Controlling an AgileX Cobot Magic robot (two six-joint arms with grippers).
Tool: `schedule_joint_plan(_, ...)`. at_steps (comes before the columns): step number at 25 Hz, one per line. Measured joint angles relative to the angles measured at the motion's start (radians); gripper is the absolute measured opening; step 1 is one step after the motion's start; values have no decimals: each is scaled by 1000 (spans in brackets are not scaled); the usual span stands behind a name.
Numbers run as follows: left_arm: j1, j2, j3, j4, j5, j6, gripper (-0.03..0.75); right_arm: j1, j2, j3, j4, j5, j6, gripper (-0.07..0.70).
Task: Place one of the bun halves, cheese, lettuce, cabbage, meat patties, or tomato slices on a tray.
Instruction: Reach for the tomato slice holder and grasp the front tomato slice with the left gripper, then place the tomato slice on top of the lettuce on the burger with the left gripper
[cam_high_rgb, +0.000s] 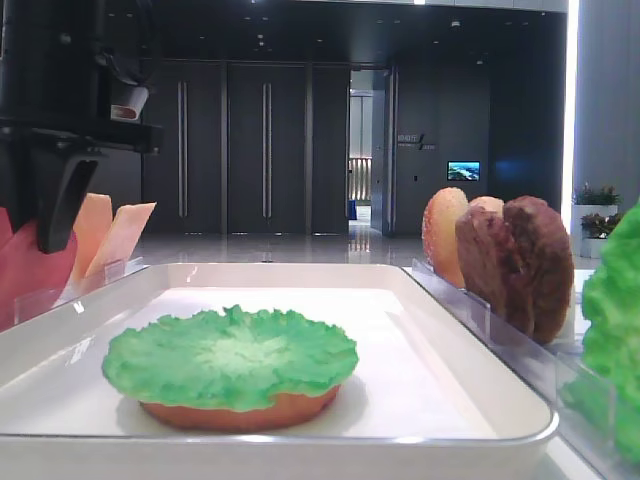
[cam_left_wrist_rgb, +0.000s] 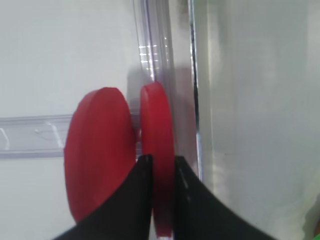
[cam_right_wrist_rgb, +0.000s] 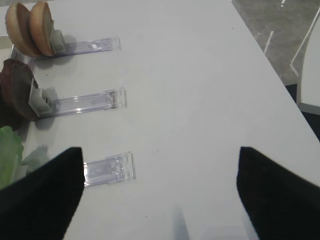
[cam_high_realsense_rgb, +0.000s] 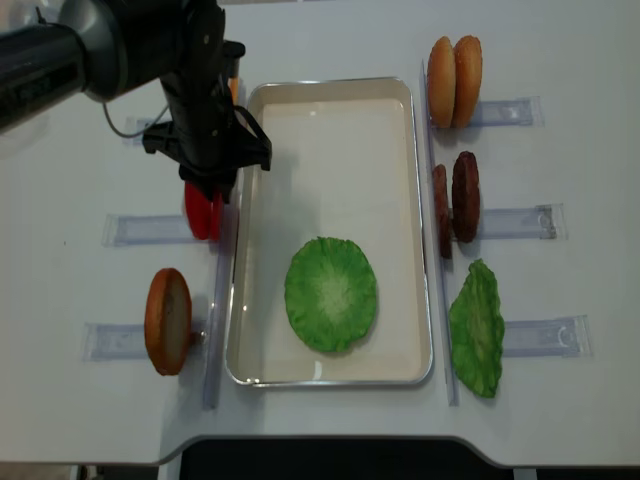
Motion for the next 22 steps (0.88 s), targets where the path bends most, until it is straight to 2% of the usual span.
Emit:
schedule_joint_plan(2,0,0,0,9,4,10,62,0,0,0,0,0,0,587)
schedule_joint_plan(6,0,0,0,10,11,19,62,0,0,0,0,0,0,587)
schedule_joint_plan(10,0,1,-24,12,67,23,61,0,0,0,0,0,0,587)
schedule_joint_plan(16,0,2,-133,14,165,26,60,0,0,0,0,0,0,587)
schedule_joint_plan(22,0,-10,-236,22,183,27,60,0,0,0,0,0,0,587)
